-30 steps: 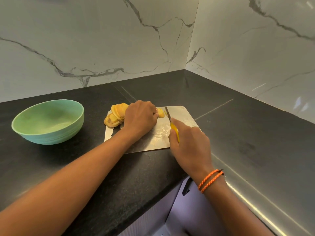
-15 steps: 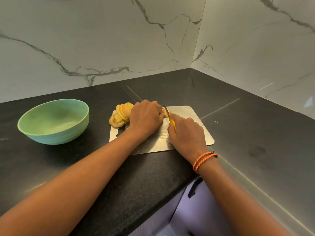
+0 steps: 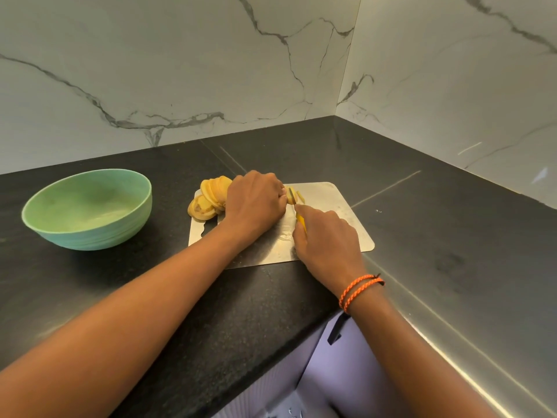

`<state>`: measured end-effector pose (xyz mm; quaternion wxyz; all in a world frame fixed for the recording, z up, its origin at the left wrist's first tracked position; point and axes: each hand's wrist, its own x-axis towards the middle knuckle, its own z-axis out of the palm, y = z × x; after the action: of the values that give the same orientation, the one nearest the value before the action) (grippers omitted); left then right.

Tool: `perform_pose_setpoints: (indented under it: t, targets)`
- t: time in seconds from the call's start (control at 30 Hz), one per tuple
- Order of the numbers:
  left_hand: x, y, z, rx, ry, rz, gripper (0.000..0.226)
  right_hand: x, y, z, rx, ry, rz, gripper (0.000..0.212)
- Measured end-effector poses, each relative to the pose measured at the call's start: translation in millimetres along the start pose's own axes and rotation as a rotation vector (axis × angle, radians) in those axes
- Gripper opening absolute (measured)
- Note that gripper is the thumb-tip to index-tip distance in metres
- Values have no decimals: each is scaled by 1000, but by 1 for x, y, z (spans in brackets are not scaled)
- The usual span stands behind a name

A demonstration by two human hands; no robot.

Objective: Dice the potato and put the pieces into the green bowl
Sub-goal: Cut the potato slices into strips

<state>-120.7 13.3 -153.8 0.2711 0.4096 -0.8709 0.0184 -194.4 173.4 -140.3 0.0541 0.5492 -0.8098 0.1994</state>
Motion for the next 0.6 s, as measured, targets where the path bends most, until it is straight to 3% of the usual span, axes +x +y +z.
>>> perform_pose_setpoints:
  t: [0.27, 0.43, 0.6]
  targets:
    - [-6, 2, -5, -16, 32, -11, 30, -41, -1, -12, 71, 30, -22, 48]
    - [-8, 0, -6, -23, 32, 9, 29, -17, 0, -4, 126, 137, -28, 46]
    - [-7, -1, -10, -50, 34, -11, 21, 15, 2, 6, 89, 102, -34, 43]
